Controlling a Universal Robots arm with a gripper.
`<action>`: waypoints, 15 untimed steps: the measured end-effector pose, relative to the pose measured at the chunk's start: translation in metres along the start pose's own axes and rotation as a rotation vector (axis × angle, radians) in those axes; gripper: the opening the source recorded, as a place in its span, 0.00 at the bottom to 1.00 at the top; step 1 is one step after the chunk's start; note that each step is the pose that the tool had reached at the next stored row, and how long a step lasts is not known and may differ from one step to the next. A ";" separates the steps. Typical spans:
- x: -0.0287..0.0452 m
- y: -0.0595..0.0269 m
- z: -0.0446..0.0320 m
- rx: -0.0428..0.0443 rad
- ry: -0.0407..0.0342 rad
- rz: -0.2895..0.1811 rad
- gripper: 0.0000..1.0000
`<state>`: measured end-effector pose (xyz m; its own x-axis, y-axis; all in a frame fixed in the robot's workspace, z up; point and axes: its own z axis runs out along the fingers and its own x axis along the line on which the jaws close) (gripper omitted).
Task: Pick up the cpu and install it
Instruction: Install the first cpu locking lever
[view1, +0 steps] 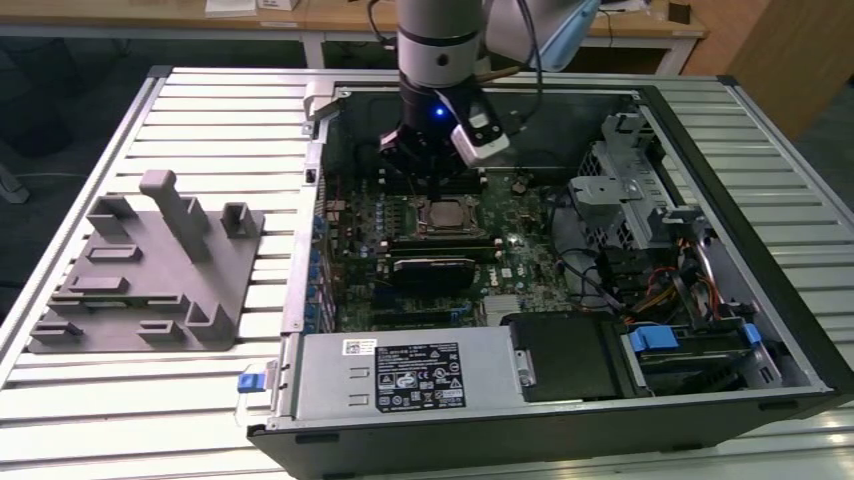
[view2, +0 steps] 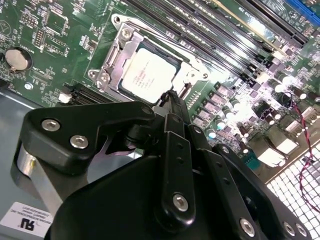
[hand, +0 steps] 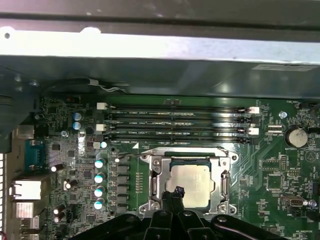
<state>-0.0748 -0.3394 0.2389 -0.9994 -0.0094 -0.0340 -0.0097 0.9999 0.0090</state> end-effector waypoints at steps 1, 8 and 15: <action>0.0009 0.0000 0.0000 0.0000 0.0000 0.000 0.11; 0.0077 0.0001 -0.0002 -0.0001 0.0000 0.000 0.11; 0.0159 0.0001 -0.0005 -0.0001 0.0000 0.000 0.11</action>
<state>-0.0907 -0.3394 0.2388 -0.9994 -0.0093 -0.0340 -0.0096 0.9999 0.0091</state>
